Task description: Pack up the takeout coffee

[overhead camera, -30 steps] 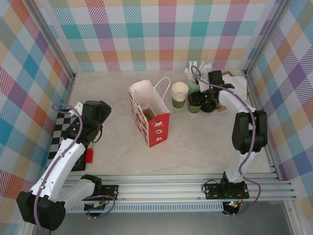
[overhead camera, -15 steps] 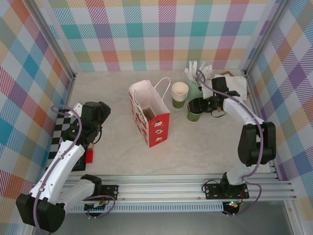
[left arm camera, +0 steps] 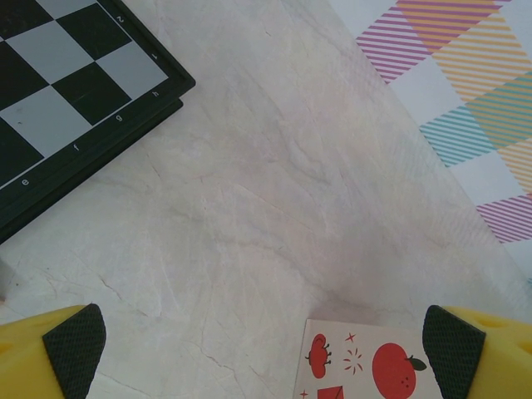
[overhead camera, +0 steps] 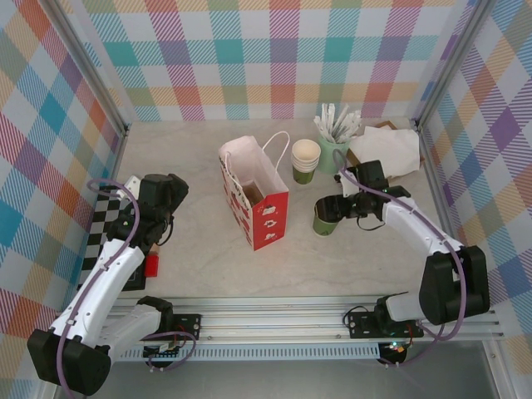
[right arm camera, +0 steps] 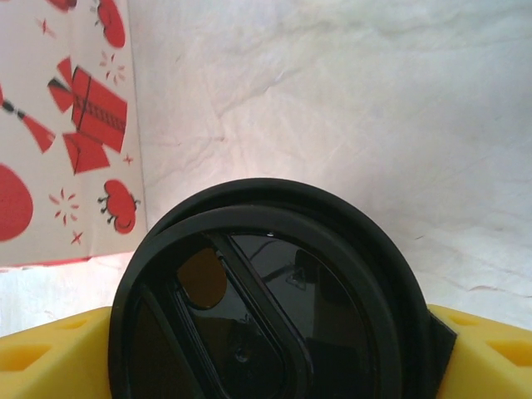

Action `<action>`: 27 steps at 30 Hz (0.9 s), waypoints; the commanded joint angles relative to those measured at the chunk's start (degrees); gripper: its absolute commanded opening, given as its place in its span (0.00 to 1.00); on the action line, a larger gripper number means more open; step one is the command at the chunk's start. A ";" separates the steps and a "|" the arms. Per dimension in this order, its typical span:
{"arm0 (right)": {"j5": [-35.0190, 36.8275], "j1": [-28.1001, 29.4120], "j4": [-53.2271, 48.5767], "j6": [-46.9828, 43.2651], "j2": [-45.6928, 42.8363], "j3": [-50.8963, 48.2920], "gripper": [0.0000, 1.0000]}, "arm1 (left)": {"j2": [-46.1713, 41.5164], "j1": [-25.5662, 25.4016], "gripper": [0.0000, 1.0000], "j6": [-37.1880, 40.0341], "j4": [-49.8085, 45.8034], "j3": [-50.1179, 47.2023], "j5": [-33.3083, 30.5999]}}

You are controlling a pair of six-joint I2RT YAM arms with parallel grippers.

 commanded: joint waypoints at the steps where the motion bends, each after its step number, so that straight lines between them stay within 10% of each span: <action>1: 0.80 1.01 2.91 0.99 -2.68 -1.80 0.87 | -0.33 0.73 1.00 0.43 0.67 -0.67 -0.05; 27: 13.35 2.35 -19.50 6.93 -0.58 10.53 1.00 | 0.76 0.72 1.00 0.43 1.61 -0.82 0.32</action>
